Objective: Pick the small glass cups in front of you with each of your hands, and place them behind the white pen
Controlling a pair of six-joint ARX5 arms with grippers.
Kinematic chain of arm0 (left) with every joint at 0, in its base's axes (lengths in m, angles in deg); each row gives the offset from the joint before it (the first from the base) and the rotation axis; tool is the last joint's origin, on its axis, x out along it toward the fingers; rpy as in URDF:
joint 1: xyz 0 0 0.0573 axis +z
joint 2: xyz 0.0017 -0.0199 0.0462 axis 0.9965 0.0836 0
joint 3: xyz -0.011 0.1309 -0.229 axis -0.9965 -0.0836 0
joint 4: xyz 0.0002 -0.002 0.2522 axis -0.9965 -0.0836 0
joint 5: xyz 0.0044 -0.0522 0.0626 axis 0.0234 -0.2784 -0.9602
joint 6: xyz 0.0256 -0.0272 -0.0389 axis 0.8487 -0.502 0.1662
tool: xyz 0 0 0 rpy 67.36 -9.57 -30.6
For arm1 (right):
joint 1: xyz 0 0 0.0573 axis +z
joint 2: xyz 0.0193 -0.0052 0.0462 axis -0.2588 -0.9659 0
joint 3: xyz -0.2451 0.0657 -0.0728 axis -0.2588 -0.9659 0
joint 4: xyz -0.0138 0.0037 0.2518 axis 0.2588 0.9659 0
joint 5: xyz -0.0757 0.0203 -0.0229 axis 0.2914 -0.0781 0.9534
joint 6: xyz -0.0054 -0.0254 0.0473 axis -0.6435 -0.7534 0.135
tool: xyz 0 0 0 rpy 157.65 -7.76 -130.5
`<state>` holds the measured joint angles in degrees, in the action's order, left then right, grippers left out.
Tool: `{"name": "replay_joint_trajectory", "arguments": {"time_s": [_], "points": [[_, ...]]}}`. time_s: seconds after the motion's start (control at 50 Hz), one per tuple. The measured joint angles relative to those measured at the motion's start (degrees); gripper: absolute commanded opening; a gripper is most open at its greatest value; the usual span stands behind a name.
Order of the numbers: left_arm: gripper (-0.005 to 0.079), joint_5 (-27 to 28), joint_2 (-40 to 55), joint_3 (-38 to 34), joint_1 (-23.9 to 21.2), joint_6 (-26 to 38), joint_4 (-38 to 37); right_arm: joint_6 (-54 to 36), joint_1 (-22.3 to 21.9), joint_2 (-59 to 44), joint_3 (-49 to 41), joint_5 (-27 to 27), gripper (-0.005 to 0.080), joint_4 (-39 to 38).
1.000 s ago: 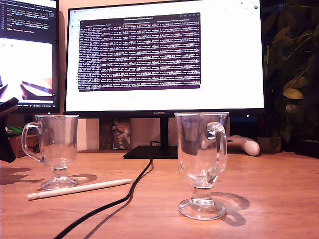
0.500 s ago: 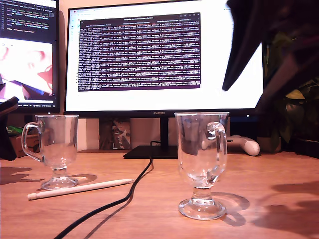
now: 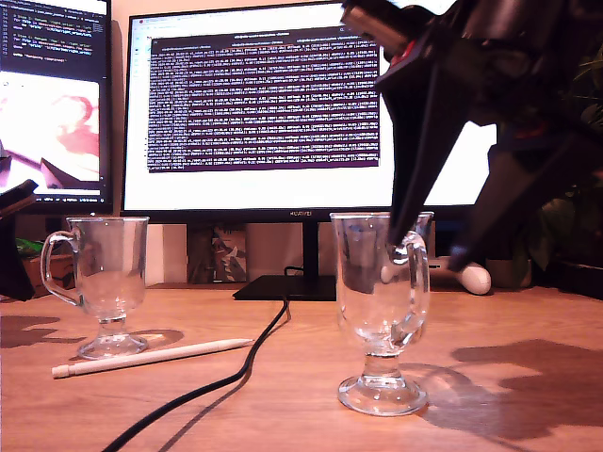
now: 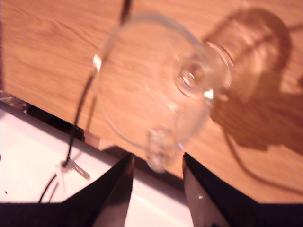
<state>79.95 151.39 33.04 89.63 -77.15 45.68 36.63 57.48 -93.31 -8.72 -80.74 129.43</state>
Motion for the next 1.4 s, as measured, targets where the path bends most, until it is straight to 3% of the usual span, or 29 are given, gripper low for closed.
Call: {"name": "replay_joint_trajectory", "arguments": {"time_s": [0.12,0.24,0.34,0.4,0.82,0.96,1.2,1.4], "points": [[-0.0019,0.0,0.0,0.0,0.0,-0.1,0.3,0.0,0.0,-1.1,0.0,0.2,0.0275,-0.9],[-0.0019,0.1,0.0,0.0,0.0,-0.2,0.4,-0.2,0.0,-2.4,0.0,0.9,0.0207,-1.0],[-0.0019,0.4,0.0,0.0,0.0,-0.2,0.4,-0.9,0.0,-2.6,0.0,1.5,0.0097,-1.6],[-0.0019,0.5,0.0,0.0,0.0,-0.2,0.4,-1.6,0.0,-2.6,0.0,1.7,-0.0014,-2.4],[-0.0019,0.8,0.0,0.0,0.0,-0.2,0.4,-5.7,1.9,-2.8,2.4,7.4,-0.0012,-1.8],[-0.0019,-1.6,-1.0,0.0,0.1,-0.2,0.1,-7.5,1.9,-2.9,6.4,8.3,-0.0012,-1.6],[-0.0019,-1.9,-13.4,0.0,0.7,-1.7,-1.9,-11.2,1.7,-3.7,11.1,9.4,-0.0012,-1.4],[-0.0019,-1.5,-22.7,0.1,0.5,-1.9,-5.8,-14.4,1.4,-10.7,15.2,10.4,-0.0012,-1.2]]}}
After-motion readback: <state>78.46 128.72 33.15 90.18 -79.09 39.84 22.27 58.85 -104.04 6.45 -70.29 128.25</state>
